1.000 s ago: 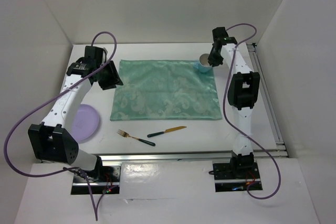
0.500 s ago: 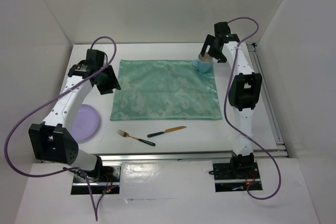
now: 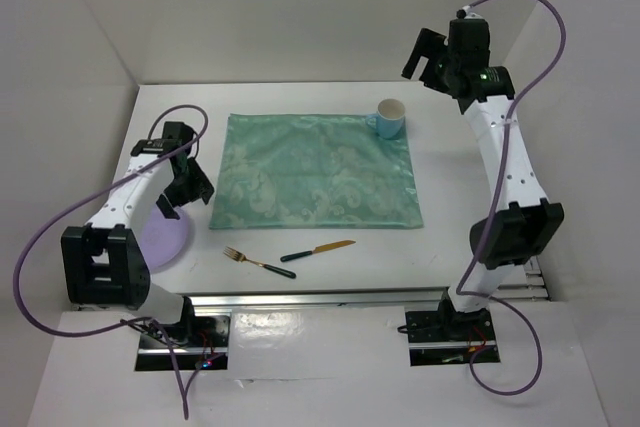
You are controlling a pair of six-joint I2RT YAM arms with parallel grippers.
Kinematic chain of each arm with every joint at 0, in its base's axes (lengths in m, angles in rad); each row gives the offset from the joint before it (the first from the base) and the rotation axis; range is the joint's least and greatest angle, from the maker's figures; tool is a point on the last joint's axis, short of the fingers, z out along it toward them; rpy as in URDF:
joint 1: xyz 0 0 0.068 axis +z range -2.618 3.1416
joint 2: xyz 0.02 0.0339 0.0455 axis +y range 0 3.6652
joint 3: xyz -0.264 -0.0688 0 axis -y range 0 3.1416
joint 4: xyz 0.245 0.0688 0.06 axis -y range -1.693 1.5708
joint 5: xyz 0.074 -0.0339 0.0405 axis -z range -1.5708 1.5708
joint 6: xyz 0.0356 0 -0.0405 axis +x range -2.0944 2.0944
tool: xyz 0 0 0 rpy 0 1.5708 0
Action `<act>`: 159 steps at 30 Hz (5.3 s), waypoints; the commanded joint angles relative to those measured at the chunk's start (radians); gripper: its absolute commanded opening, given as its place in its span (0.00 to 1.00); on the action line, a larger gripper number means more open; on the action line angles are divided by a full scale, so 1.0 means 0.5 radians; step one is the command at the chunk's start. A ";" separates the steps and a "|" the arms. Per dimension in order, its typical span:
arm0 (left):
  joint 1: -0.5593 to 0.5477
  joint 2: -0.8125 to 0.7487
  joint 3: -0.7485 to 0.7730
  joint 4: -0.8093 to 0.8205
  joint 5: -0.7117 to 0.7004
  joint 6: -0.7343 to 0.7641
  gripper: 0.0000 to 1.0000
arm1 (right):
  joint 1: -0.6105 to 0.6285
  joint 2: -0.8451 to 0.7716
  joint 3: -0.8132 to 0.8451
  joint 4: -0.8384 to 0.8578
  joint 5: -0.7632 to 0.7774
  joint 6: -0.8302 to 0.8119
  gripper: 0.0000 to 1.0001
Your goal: Set the dinner table for one person
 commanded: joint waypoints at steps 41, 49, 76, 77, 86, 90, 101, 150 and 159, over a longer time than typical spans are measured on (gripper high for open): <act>-0.845 0.889 1.311 -0.091 -0.182 0.266 0.00 | -0.245 -0.559 -0.813 -0.030 0.050 -0.106 1.00; -1.293 1.614 2.323 -0.346 -0.278 0.266 0.00 | -0.411 -0.767 -0.945 -0.119 0.050 -0.174 1.00; -1.413 1.937 2.340 0.101 0.005 0.324 0.62 | -0.457 -0.902 -1.166 -0.165 -0.075 -0.177 1.00; -1.413 1.936 2.370 0.101 0.029 0.324 0.71 | -0.457 -0.902 -1.187 -0.165 -0.075 -0.177 1.00; -1.413 1.236 2.022 0.040 -0.117 0.208 0.72 | -0.457 -0.979 -1.264 -0.187 -0.152 -0.195 1.00; -1.395 0.707 1.277 -0.018 -0.280 -0.313 0.64 | -0.457 -1.046 -1.393 -0.104 -0.293 -0.149 1.00; -1.849 0.323 0.070 -0.377 -0.045 -1.562 0.72 | -0.080 -1.068 -1.553 0.028 -0.379 -0.042 1.00; -1.929 -0.012 -0.091 -0.745 -0.185 -2.076 0.00 | 0.141 -1.249 -1.620 -0.006 -0.259 -0.042 1.00; -1.368 0.518 0.657 -0.466 -0.442 -0.307 0.00 | 0.141 -1.209 -1.639 0.037 -0.309 -0.002 1.00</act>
